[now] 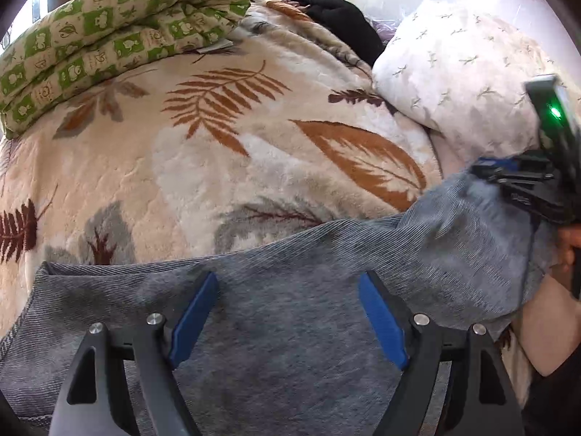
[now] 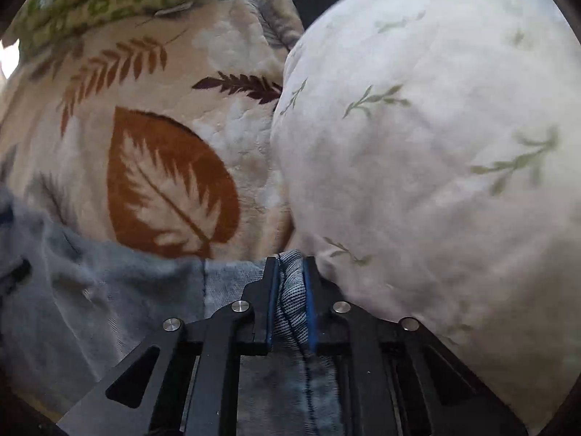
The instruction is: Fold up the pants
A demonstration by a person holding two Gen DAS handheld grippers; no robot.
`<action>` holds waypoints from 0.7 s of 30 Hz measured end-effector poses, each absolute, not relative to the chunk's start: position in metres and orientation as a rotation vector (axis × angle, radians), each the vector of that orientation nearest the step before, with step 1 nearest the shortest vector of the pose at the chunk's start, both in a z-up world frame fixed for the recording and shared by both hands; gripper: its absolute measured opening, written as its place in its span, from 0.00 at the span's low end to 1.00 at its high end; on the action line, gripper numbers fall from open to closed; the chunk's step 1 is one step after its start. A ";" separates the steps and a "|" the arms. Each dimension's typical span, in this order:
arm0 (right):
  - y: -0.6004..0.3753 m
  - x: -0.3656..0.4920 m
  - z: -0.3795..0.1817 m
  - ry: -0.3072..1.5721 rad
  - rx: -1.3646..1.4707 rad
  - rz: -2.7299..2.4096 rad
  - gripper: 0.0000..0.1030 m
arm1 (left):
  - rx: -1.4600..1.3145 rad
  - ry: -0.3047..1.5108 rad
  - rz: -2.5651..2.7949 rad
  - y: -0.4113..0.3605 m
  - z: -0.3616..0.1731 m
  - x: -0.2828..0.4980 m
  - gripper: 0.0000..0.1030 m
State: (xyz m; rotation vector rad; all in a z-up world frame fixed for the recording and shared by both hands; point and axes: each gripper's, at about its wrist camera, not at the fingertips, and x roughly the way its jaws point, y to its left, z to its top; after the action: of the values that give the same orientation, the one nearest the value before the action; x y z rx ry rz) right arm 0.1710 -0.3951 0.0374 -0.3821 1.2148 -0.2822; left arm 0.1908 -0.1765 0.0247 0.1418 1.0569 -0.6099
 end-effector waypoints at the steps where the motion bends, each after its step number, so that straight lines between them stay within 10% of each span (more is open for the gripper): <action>1: -0.394 0.167 0.037 1.201 -0.448 -0.295 0.05 | 0.161 1.051 -0.590 -0.176 0.023 0.192 0.79; 10: -0.390 0.146 0.048 1.147 -0.381 -0.228 0.19 | 0.129 1.031 -0.560 -0.175 0.032 0.191 0.79; 21: -0.386 0.005 0.074 1.021 0.369 -0.198 0.46 | 0.257 1.077 -0.678 -0.254 0.016 0.150 0.84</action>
State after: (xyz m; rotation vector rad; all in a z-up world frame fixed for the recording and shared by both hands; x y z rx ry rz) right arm 0.0055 -0.3863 0.0740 0.3691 1.0208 -0.1977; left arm 0.1497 -0.2537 0.0155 0.2573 1.0769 -0.6782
